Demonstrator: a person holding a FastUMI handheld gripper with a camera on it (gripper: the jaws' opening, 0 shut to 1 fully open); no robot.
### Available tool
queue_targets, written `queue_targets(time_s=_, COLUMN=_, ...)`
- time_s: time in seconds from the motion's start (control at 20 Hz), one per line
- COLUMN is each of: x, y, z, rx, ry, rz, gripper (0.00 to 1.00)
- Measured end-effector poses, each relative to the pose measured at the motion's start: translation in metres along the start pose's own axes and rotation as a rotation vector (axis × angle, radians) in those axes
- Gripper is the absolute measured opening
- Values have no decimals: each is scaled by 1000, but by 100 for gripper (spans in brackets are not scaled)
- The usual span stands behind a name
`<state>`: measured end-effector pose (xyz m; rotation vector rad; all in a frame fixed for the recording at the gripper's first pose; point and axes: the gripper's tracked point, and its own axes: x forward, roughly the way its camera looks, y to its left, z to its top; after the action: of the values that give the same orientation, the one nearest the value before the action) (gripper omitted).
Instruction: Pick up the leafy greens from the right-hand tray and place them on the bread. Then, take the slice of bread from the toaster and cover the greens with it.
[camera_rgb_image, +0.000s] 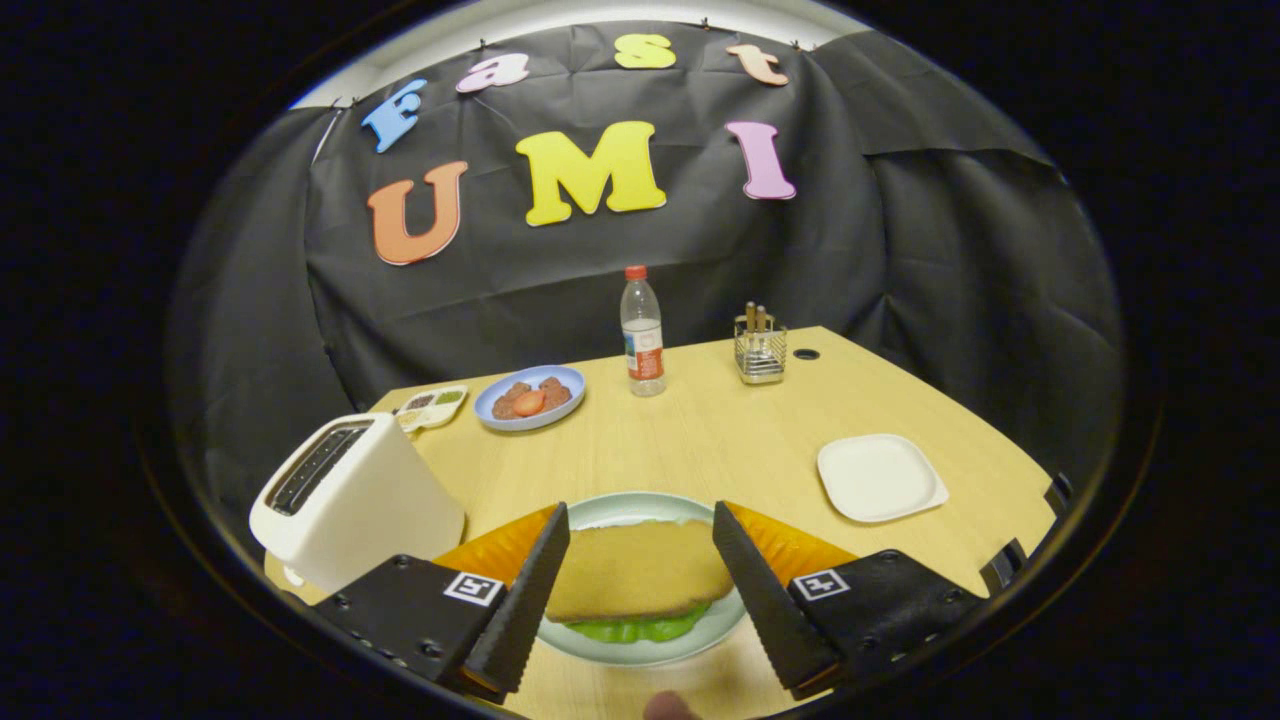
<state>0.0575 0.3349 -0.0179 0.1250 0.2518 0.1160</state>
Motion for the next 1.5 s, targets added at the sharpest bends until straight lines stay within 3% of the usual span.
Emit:
queue_targets(time_s=0.4, x=-32, y=4, z=49, rx=-48, ry=-207, rz=99, gripper=96)
queue_targets(time_s=0.85, x=-110, y=-29, z=120, rx=-149, ry=-506, rz=145, gripper=95)
queue_targets(time_s=1.15, x=-140, y=-75, z=141, rx=-174, ry=-596, rz=121, gripper=95)
queue_targets(time_s=1.5, x=-161, y=-131, z=150, rx=-145, ry=-614, rz=106, gripper=96)
